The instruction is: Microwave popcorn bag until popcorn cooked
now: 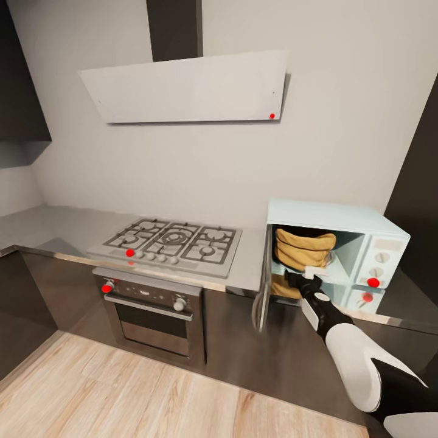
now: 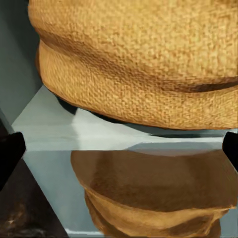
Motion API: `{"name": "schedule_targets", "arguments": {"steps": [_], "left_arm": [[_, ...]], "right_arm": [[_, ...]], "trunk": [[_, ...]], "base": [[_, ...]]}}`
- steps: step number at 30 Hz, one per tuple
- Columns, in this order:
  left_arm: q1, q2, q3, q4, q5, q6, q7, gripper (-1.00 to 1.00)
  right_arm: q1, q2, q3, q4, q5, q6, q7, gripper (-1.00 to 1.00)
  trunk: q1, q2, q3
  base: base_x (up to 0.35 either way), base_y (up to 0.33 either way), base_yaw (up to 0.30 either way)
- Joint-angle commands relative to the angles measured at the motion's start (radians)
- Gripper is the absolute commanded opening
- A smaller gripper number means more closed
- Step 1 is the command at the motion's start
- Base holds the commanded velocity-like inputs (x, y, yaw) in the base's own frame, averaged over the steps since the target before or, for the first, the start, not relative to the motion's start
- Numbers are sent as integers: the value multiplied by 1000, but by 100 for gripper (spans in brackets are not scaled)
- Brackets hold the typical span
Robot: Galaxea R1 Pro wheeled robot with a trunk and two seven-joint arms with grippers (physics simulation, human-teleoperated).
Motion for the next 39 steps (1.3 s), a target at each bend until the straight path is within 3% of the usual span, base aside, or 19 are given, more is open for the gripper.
{"name": "schedule_targets", "arguments": {"steps": [1, 7, 15, 17, 19, 25, 39], "left_arm": [[0, 0, 2, -1, 5, -1, 1, 100], [0, 0, 1, -1, 5, -2, 1, 100], [0, 0, 1, -1, 4, -2, 1, 100], [0, 0, 1, -1, 4, -2, 1, 100], [0, 0, 1, -1, 4, -2, 1, 100], [0, 0, 1, -1, 4, -2, 1, 100], [0, 0, 1, -1, 4, -2, 1, 100]], "right_arm": [[-1, 0, -6, 1, 10, -4, -3, 100], [-1, -1, -8, 1, 5, -7, -13, 100], [-1, -3, -12, 1, -1, -9, -16, 100], [-1, -21, -14, 1, -3, -10, -18, 100], [-1, -23, -15, 1, -3, -12, -18, 100], [-1, -24, -59, -4, -2, -16, -37, 100], [-1, -32, -64, -5, -2, -16, -39, 100]], "trunk": [[1, -1, -1], [1, -1, -1], [1, -1, -1], [1, -1, -1], [1, -1, -1], [1, -1, -1], [1, -1, -1]], "base": [[306, 0, 0], [303, 0, 0], [31, 0, 0], [18, 0, 0], [96, -43, 0], [141, -90, 0], [150, -99, 0]]}}
